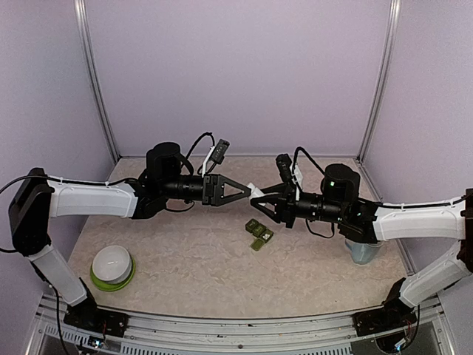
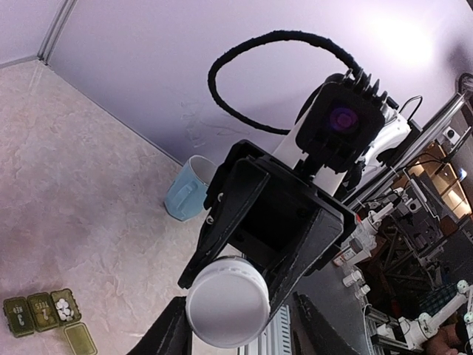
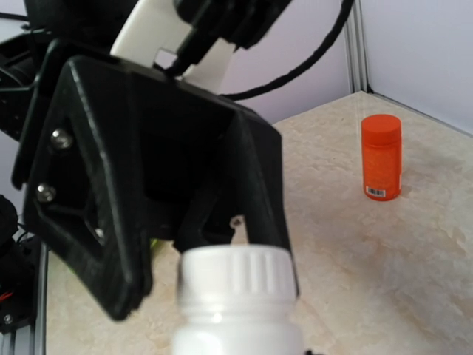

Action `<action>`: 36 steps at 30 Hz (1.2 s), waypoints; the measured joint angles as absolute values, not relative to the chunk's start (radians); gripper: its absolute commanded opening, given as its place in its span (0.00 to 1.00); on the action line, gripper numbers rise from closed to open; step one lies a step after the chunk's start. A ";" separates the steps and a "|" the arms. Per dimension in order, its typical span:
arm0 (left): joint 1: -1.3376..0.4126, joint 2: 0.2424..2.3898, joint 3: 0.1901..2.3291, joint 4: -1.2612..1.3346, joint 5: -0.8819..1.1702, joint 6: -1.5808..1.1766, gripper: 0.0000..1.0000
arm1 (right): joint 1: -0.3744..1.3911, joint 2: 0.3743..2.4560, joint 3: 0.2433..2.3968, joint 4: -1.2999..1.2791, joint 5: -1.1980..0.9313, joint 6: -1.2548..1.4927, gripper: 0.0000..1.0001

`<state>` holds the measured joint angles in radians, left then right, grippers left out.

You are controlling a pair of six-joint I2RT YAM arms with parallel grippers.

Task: Sort the pills into containers
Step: Screw the lid of the pill bottle onto the pill bottle, then pass from the right arm to the left

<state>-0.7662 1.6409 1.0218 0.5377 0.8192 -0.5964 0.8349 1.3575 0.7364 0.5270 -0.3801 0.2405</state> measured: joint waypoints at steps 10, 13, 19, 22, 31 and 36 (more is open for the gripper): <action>-0.762 1.641 1.022 0.537 0.804 -0.599 0.26 | 0.835 1.358 0.737 0.532 -0.378 0.230 0.10; -0.762 1.641 1.022 0.537 0.804 -0.599 0.23 | 0.835 1.359 0.737 0.533 -0.377 0.229 0.10; -0.759 1.641 1.022 0.529 0.803 -0.598 0.23 | 0.835 1.365 0.739 0.535 -0.376 0.226 0.37; -0.759 1.641 1.022 0.520 0.797 -0.590 0.23 | 0.835 1.369 0.741 0.532 -0.372 0.226 0.59; -0.739 1.636 1.013 0.480 0.758 -0.559 0.23 | 0.831 1.382 0.746 0.499 -0.334 0.202 0.86; -0.712 1.611 0.992 0.413 0.702 -0.521 0.23 | 0.821 1.382 0.755 0.484 -0.321 0.200 0.88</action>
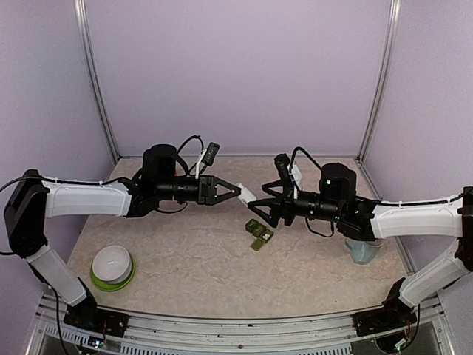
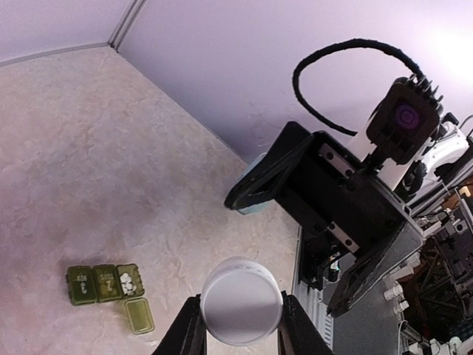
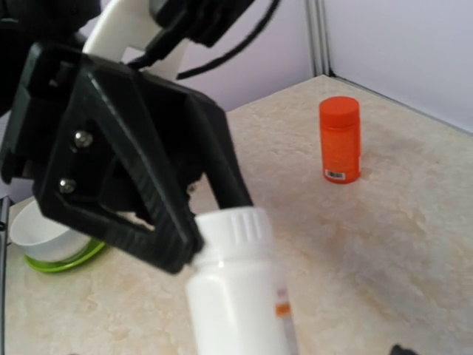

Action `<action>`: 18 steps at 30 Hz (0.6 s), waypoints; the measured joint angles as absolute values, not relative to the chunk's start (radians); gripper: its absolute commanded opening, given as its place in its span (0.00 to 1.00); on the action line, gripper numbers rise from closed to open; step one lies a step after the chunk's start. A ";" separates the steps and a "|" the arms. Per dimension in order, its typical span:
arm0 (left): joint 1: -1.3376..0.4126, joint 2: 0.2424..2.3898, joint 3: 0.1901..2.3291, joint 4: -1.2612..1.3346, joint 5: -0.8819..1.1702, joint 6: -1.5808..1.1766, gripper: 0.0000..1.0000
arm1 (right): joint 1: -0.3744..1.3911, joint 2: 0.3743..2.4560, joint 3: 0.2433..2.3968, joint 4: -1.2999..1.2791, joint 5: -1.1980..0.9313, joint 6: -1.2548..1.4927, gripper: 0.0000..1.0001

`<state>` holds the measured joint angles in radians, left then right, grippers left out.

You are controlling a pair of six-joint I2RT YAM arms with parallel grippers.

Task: Sort the pills into containers
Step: Pass from the right arm to the left

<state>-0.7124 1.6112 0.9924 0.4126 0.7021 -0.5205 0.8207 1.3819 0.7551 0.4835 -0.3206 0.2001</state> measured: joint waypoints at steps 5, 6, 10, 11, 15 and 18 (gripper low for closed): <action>-0.677 1.582 0.958 0.347 0.645 -0.480 0.23 | 0.805 1.382 0.755 0.475 -0.297 0.200 0.89; -0.666 1.576 0.947 0.339 0.637 -0.473 0.23 | 0.802 1.382 0.755 0.474 -0.291 0.200 0.89; -0.627 1.562 0.918 0.286 0.587 -0.443 0.24 | 0.795 1.382 0.755 0.466 -0.262 0.200 0.89; -0.618 1.561 0.916 0.268 0.571 -0.436 0.23 | 0.793 1.382 0.755 0.464 -0.252 0.201 0.89; -0.582 1.554 0.907 0.219 0.524 -0.407 0.23 | 0.789 1.382 0.755 0.458 -0.213 0.202 0.89; -0.545 1.542 0.900 0.181 0.487 -0.383 0.23 | 0.788 1.382 0.755 0.450 -0.183 0.202 0.89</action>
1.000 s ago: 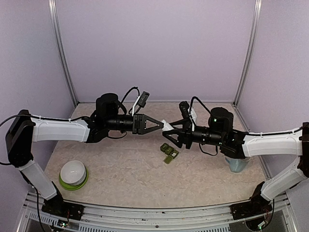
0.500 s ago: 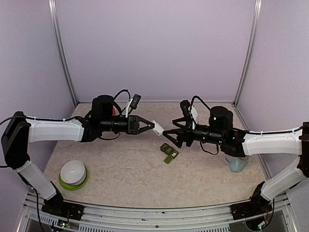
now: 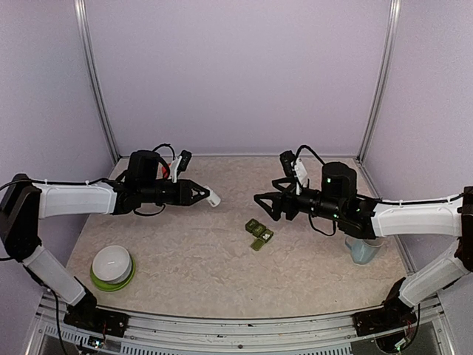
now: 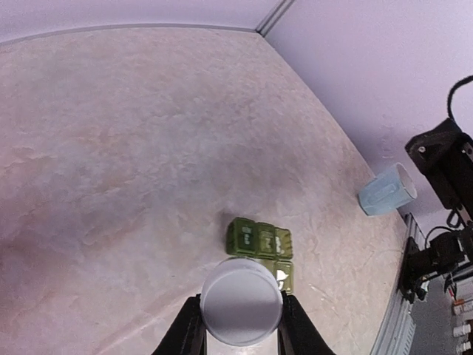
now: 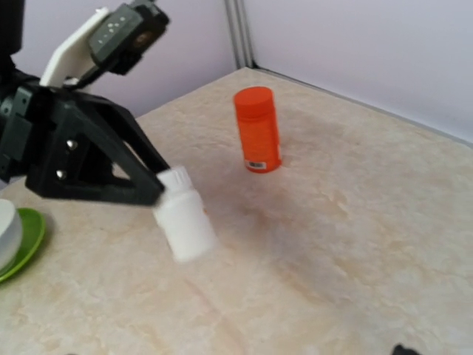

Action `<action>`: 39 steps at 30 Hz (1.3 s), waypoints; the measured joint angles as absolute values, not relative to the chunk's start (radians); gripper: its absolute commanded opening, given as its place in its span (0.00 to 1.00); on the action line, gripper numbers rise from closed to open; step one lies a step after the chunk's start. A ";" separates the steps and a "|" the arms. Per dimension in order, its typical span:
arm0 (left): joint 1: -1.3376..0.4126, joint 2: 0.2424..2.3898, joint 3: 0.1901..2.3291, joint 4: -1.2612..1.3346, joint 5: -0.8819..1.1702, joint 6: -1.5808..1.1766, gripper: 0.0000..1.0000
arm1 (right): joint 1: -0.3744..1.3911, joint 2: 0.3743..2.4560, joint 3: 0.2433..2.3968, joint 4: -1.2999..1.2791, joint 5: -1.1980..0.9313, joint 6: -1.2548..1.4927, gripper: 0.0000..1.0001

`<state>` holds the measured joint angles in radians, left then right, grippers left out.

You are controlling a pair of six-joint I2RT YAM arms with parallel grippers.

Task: Sort the pills into containers
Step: Place the pill bottle at the center of the board.

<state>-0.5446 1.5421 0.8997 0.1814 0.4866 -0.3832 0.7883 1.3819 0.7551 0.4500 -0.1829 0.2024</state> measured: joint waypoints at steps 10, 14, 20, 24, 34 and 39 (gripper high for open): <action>-0.448 1.536 0.885 0.088 0.319 -0.336 0.23 | 0.784 1.382 0.755 0.427 -0.118 0.202 0.90; -0.414 1.544 0.870 0.080 0.278 -0.336 0.23 | 0.784 1.386 0.755 0.422 -0.110 0.202 0.90; -0.369 1.570 0.868 0.075 0.192 -0.336 0.23 | 0.784 1.392 0.755 0.412 -0.104 0.202 0.90; -0.347 1.587 0.868 0.073 0.136 -0.336 0.23 | 0.783 1.392 0.755 0.412 -0.100 0.202 0.90; -0.296 1.635 0.868 0.073 0.024 -0.336 0.24 | 0.783 1.406 0.755 0.411 -0.100 0.201 0.90; -0.294 1.670 0.868 0.072 -0.028 -0.335 0.23 | 0.783 1.409 0.755 0.410 -0.100 0.202 0.90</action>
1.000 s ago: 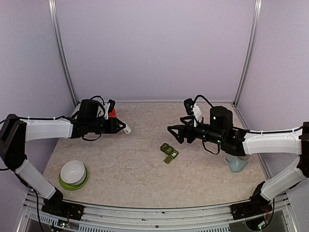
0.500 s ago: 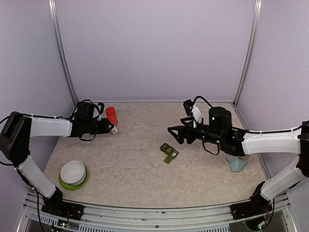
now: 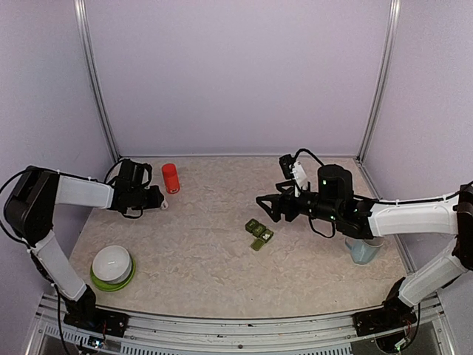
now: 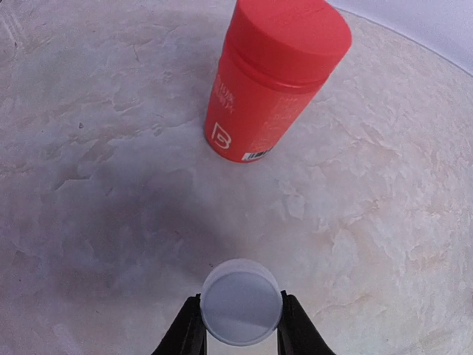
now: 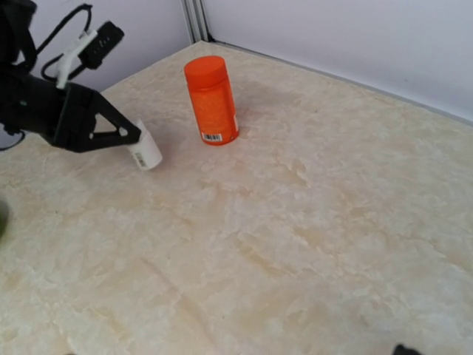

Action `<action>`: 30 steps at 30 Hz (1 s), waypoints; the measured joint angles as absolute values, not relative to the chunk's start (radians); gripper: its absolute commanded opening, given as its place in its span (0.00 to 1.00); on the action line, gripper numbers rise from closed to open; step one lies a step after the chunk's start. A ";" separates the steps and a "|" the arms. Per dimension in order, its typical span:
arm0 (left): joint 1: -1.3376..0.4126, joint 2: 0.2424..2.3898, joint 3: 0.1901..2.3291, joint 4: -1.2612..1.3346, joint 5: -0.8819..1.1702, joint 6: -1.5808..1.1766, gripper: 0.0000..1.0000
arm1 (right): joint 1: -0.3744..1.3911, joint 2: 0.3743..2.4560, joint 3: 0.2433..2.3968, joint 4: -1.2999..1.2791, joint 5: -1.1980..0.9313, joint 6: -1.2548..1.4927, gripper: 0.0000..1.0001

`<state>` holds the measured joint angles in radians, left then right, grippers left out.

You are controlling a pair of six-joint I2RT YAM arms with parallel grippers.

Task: Sort the pills into containers
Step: Place the pill bottle at the center of the board.

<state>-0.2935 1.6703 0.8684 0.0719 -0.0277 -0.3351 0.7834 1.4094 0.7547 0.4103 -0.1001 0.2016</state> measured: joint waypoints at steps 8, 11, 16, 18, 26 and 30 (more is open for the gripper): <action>-0.294 1.716 0.876 0.072 -0.081 -0.334 0.31 | 0.783 1.412 0.755 0.410 -0.100 0.202 0.90; -0.294 1.720 0.877 0.073 -0.090 -0.332 0.38 | 0.783 1.415 0.755 0.410 -0.100 0.202 0.90; -0.294 1.722 0.881 0.072 -0.094 -0.331 0.52 | 0.783 1.427 0.755 0.409 -0.100 0.201 0.90; -0.294 1.722 0.882 0.072 -0.093 -0.331 0.57 | 0.783 1.433 0.755 0.409 -0.100 0.200 0.91; -0.317 1.703 0.892 0.059 -0.075 -0.334 0.83 | 0.783 1.477 0.755 0.398 -0.092 0.194 0.99; -0.359 1.667 0.925 0.036 -0.065 -0.333 0.93 | 0.783 1.513 0.755 0.369 -0.089 0.177 1.00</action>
